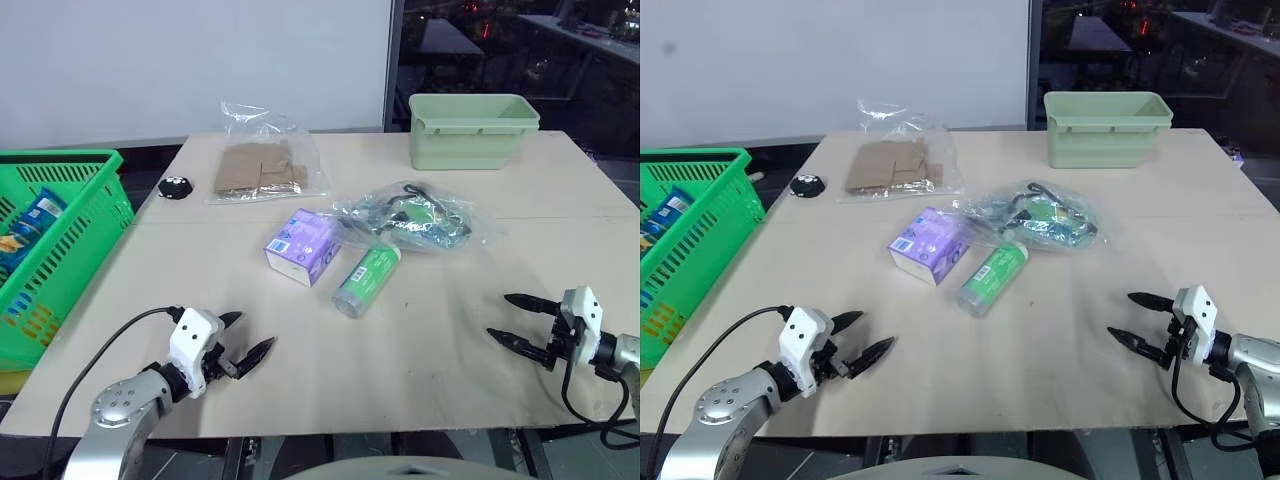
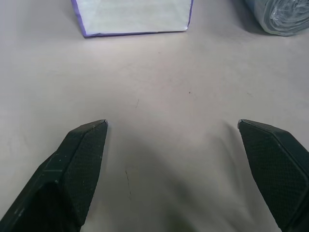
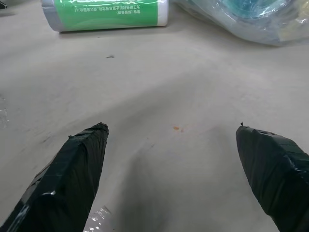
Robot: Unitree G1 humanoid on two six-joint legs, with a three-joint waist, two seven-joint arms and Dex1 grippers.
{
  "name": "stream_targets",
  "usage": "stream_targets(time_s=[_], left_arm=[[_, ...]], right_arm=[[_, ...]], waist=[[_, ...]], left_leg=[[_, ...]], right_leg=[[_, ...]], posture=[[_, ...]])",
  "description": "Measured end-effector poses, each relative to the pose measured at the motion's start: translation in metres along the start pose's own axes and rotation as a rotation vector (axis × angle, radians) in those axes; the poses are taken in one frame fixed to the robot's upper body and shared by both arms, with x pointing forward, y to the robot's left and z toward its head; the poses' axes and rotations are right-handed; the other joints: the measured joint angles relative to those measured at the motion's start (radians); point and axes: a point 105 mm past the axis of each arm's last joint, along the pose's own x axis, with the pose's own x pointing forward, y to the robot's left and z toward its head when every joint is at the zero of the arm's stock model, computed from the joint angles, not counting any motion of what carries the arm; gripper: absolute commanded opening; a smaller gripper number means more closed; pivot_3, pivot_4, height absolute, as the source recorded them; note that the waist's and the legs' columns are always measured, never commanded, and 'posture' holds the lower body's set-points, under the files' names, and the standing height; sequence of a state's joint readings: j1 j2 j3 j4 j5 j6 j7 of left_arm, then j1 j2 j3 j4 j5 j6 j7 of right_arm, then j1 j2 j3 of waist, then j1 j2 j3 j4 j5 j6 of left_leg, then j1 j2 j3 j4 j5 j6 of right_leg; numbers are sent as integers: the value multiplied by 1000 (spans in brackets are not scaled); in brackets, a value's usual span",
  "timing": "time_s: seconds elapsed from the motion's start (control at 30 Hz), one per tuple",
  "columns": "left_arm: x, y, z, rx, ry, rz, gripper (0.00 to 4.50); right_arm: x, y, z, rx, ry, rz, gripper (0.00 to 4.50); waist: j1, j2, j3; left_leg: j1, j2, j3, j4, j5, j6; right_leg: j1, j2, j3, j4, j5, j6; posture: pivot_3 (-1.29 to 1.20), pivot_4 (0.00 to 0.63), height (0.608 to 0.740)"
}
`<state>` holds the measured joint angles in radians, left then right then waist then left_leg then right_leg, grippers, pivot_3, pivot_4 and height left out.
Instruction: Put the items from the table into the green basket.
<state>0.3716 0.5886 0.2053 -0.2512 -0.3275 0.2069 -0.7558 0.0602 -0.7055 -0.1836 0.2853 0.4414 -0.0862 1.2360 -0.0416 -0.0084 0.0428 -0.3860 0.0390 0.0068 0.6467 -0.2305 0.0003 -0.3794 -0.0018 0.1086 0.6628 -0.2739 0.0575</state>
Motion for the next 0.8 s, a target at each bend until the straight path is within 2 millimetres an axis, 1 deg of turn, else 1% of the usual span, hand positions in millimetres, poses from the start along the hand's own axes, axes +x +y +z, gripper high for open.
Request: stream_targets(time_s=[0.07,0.23,0.57,0.7,0.8], left_arm=[[0,0,0,0,0,-2,4477],[-1,-2,-1,5,4,-23,4477],[-1,-3,0,5,1,-25,4477],[2,-6,0,-1,-8,-33,4477],[4,-8,6,1,-29,-46,4477]], right_arm=[[0,0,0,-1,0,1,4500],[-7,-5,-8,22,5,-17,4500],[-5,-7,-5,12,2,-18,4500],[-3,-8,5,-13,-13,-14,4500],[3,-10,22,-57,-39,-10,4500]], waist=[[0,0,0],[-1,-1,0],[-1,-1,0],[-2,-1,0],[-3,-1,0]], left_leg=[[1,0,1,0,0,0],[2,0,4,0,0,0],[2,0,5,-1,0,0],[3,0,6,-1,0,0],[3,0,7,-1,0,0]], right_leg=[[0,0,1,0,0,0],[0,0,4,0,0,0],[0,0,5,0,0,0],[0,0,6,0,0,0],[0,0,7,0,0,0]], posture=[[15,0,740],[15,0,740],[10,0,740],[8,0,740],[7,0,740]])
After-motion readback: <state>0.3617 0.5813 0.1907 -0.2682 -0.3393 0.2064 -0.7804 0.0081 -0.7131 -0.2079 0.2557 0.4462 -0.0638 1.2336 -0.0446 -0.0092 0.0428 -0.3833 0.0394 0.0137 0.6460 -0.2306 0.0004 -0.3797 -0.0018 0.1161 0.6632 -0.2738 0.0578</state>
